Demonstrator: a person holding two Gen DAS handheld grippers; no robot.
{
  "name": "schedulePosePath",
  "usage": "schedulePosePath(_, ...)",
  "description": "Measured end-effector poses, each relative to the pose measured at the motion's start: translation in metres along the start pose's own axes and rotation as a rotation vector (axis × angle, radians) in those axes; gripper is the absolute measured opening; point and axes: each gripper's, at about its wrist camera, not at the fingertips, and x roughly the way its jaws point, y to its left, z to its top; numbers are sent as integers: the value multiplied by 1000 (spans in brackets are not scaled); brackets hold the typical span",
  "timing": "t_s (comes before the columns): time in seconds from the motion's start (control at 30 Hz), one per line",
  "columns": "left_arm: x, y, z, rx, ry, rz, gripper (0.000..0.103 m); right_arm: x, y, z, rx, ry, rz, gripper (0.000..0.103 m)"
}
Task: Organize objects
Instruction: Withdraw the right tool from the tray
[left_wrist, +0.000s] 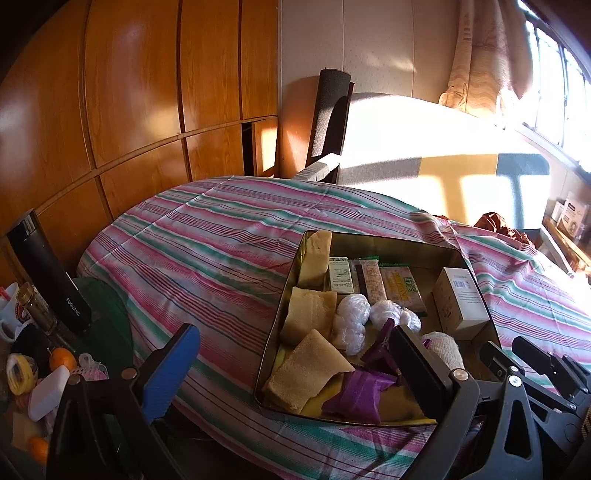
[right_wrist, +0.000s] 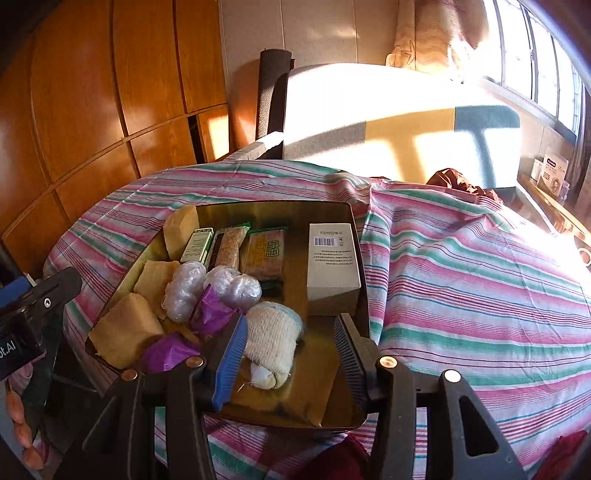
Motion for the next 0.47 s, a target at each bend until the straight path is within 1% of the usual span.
schedulePosePath(0.23, 0, -2, -4, 19, -4, 1, 103, -1, 5, -1, -4, -9, -9, 49)
schedulePosePath(0.47, -1, 0, -4, 18, -18, 2, 102, 0, 14, 0, -32, -6, -23, 49)
